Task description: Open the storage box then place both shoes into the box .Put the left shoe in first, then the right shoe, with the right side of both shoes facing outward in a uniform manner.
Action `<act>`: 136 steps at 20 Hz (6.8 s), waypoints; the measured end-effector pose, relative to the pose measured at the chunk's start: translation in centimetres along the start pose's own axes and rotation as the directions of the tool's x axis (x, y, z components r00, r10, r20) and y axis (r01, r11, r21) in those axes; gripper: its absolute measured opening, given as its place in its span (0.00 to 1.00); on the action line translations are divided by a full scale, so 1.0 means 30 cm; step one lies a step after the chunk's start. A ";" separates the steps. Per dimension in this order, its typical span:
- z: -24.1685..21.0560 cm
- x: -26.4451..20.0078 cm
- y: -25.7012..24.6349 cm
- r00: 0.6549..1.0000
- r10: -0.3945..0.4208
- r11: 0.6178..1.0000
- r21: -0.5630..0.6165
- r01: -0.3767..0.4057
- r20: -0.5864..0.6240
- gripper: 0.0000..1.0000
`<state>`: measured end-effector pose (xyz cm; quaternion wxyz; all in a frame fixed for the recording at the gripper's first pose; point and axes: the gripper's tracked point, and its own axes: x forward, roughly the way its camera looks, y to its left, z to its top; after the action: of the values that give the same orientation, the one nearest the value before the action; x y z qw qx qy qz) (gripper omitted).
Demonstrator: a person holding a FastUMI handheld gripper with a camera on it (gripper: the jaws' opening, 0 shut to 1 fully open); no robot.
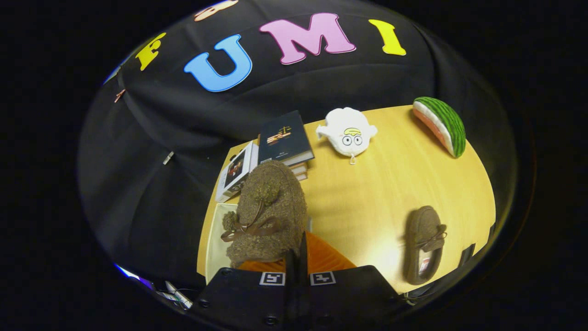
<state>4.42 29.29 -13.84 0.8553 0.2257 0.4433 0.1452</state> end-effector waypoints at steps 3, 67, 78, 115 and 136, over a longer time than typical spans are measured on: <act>-0.061 0.063 0.114 0.998 0.017 1.000 0.003 -0.017 -0.057 0.05; -0.030 -0.309 -0.617 0.962 -0.120 0.924 -0.326 0.200 0.247 0.98; -0.365 -0.150 -1.090 0.922 -0.383 0.864 -0.334 0.377 0.050 0.91; 0.062 -0.118 -0.181 0.992 -0.062 0.997 -0.048 0.067 0.107 0.05; -0.227 0.198 0.048 0.962 -0.245 0.964 -0.141 0.227 -0.121 0.09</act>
<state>2.09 34.92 -20.65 0.8464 0.1063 0.5149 0.0849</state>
